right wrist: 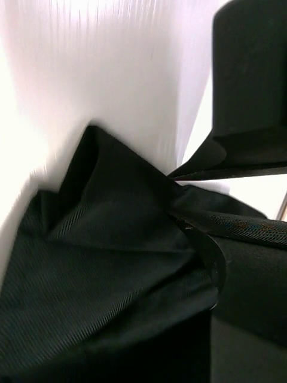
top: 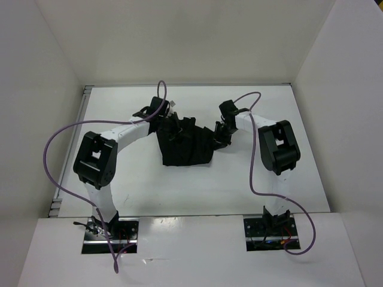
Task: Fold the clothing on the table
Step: Fold the skirt
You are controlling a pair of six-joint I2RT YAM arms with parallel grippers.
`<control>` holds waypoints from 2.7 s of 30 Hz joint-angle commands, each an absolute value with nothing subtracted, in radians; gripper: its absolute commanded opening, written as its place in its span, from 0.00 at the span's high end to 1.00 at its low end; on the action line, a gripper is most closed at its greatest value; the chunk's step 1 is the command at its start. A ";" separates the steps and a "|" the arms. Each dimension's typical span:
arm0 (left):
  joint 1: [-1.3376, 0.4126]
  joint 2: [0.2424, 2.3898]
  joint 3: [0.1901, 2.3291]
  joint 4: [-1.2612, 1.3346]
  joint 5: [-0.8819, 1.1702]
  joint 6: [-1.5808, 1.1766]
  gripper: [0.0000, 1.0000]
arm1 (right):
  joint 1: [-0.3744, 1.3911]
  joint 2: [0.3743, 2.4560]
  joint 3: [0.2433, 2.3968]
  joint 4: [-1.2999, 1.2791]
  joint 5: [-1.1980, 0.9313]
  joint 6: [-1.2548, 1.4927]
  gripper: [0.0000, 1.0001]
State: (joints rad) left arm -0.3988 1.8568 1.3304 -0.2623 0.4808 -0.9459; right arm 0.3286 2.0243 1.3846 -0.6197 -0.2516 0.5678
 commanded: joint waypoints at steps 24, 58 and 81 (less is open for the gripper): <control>-0.384 1.539 1.401 -0.253 0.431 -0.948 0.29 | 0.334 1.682 1.377 -0.712 0.034 0.626 0.72; -0.287 1.576 1.189 -0.247 0.445 -0.833 0.72 | 0.382 1.786 1.193 -0.506 -0.250 0.615 0.73; -0.250 0.729 0.614 -0.179 0.356 -0.900 0.35 | 0.270 0.400 0.683 -0.520 -0.100 0.960 0.00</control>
